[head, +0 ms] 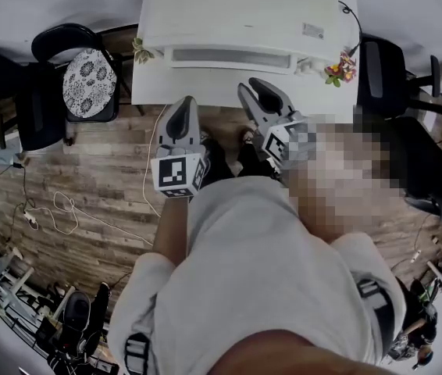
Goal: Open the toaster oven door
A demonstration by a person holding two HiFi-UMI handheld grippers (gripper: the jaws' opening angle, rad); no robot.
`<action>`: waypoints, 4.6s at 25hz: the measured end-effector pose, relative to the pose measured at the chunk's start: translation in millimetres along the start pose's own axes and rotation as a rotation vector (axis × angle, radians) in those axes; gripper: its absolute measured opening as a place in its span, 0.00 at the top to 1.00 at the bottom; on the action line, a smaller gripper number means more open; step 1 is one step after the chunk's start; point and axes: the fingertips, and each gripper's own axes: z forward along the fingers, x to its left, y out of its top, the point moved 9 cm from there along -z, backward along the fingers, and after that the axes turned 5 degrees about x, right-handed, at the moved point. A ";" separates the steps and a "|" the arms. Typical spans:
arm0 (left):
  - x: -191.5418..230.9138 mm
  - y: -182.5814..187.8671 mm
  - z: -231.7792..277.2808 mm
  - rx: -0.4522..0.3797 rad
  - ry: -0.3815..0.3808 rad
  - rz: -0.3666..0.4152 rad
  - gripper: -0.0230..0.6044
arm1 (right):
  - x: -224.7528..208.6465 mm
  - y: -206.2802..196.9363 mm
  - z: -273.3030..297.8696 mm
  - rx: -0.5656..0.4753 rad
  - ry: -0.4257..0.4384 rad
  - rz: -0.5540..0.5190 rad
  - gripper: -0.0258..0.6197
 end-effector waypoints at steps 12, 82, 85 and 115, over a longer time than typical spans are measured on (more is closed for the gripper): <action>11.8 -0.3 23.6 0.035 -0.105 0.030 0.94 | -25.2 3.3 -12.3 -0.061 -0.129 0.125 0.74; 32.7 -34.5 -31.1 0.045 -0.170 -0.033 0.94 | 9.6 32.6 12.8 0.653 -0.204 -1.204 0.78; 16.9 -45.1 -42.3 0.054 -0.143 -0.030 0.94 | 10.3 29.4 10.2 0.630 -0.212 -1.232 0.78; -34.4 -69.3 -94.9 0.063 -0.021 -0.043 0.94 | 22.5 8.0 -20.0 0.554 -0.034 -1.073 0.79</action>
